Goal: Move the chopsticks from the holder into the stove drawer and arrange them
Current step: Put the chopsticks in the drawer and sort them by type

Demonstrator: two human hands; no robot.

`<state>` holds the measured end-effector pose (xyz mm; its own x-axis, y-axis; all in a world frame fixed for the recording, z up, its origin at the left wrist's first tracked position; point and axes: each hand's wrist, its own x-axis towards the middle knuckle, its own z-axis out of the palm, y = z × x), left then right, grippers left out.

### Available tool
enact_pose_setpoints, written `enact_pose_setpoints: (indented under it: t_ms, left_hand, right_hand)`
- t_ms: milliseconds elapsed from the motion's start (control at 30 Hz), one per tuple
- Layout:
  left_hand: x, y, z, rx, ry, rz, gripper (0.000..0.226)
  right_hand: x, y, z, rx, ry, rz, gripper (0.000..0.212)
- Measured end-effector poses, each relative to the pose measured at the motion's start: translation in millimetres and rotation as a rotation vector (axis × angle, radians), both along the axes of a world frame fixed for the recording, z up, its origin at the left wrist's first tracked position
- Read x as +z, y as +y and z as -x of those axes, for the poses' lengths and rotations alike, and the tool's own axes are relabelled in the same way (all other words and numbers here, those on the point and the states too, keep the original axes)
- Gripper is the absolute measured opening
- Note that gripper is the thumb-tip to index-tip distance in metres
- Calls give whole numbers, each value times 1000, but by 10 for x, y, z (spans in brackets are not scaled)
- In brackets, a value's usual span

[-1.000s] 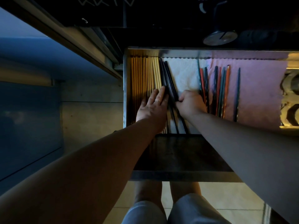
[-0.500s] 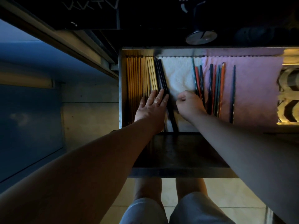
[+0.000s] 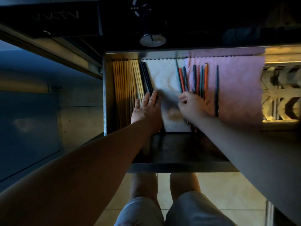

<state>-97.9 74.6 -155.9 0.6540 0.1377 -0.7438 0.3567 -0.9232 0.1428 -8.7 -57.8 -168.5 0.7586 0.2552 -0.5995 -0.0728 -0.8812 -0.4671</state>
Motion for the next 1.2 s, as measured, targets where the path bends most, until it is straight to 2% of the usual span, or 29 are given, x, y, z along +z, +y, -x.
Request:
enact_pose_setpoints:
  t_ms: [167,300,467,533,600,867,1000,1200]
  left_hand:
    - [28,-239,-165,40,-16,26,81]
    - [47,-463,-325,120,-82,45,72]
    - [80,-732,-548,475,-152,216,50]
    - [60,-821,-619,632,-161,263,47]
    - [55,-891,-675,700,-168,261,49]
    - [-139,-1079,-752,761,-185,115,34]
    - [-270,-1098,-792,752,-146,50,27]
    - [-341,-1083,-831,778,-167,40,18]
  right_hand:
    - [76,-261,-126,153,-112,-40,30]
    - [112,-503,-272,267,-162,45,36]
    - [96,-807,-435,329,-102,103,44]
    - [82,-905,-470,328,-83,122,43]
    - [56,-988,-498,327,-66,124,46]
    - [-52,-1085,-612,283,-34,93,46]
    - [-113,-1101,-659,154,-45,45,36]
    - [-146,-1196,-739,100,-73,127,21]
